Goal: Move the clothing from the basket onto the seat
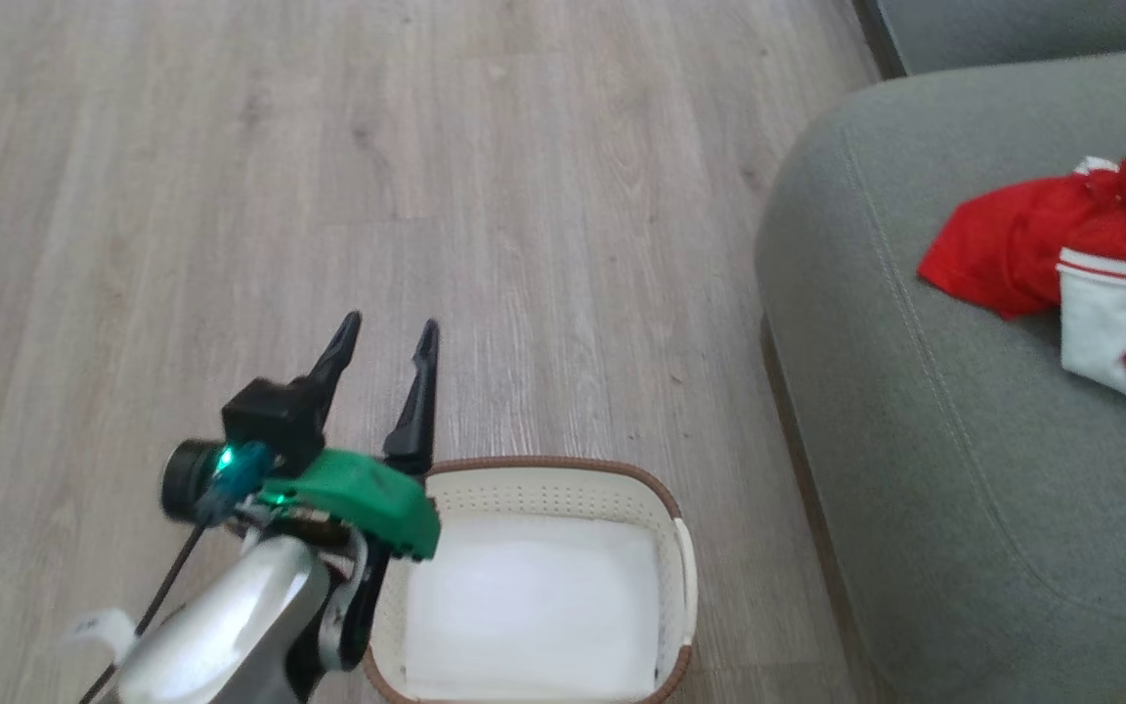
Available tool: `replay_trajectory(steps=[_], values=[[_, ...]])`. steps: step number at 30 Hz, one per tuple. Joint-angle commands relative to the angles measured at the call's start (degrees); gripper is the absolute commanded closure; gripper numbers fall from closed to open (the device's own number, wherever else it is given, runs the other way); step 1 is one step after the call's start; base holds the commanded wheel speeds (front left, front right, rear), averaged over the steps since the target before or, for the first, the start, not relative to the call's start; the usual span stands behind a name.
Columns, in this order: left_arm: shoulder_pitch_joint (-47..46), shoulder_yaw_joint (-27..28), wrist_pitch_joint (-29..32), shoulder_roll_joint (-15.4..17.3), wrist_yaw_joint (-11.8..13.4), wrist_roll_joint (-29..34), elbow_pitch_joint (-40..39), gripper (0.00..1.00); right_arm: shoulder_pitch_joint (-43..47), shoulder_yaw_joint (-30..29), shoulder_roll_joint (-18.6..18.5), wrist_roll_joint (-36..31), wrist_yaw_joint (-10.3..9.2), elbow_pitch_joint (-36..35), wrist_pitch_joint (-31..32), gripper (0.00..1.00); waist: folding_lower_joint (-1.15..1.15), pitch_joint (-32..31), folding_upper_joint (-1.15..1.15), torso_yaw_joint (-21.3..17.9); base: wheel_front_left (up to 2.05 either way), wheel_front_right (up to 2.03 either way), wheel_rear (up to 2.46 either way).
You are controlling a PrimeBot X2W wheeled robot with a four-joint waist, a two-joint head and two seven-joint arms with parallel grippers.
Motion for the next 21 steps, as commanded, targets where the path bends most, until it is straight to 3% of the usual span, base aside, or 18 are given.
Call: replay_trajectory(steps=[1,4,5,10,21], values=[[-0.71,3.99,-0.71,1.92,-0.03,1.27,-2.26,0.00,3.72,-3.00,0.69,-2.60,-0.02,-3.46,-0.52,0.00,0.01,-0.89,0.00,1.28,0.00,0.00,0.00],[1.98,6.71,-0.71,1.74,-0.13,3.00,-3.01,0.00,9.79,-7.66,5.52,-6.24,-0.02,-7.79,-0.52,0.00,0.01,-1.42,0.00,2.17,0.00,0.00,0.00],[1.98,6.71,-0.71,1.74,-0.13,3.00,-3.01,0.00,9.79,-7.66,5.52,-6.24,-0.02,-7.79,-0.52,0.00,0.01,-1.42,0.00,2.17,0.00,0.00,0.00],[6.47,12.28,-0.71,0.21,-0.86,7.67,-4.93,0.00,16.58,-11.42,13.36,-10.13,-0.02,-13.32,-0.52,0.00,0.01,-2.08,0.00,3.17,0.00,0.00,0.00],[15.51,23.70,-0.71,-6.20,-8.10,16.98,-4.99,0.00,25.19,-16.45,24.07,-14.75,-0.02,-18.57,-0.52,0.00,0.01,-2.22,0.00,4.12,0.00,0.00,0.00]])
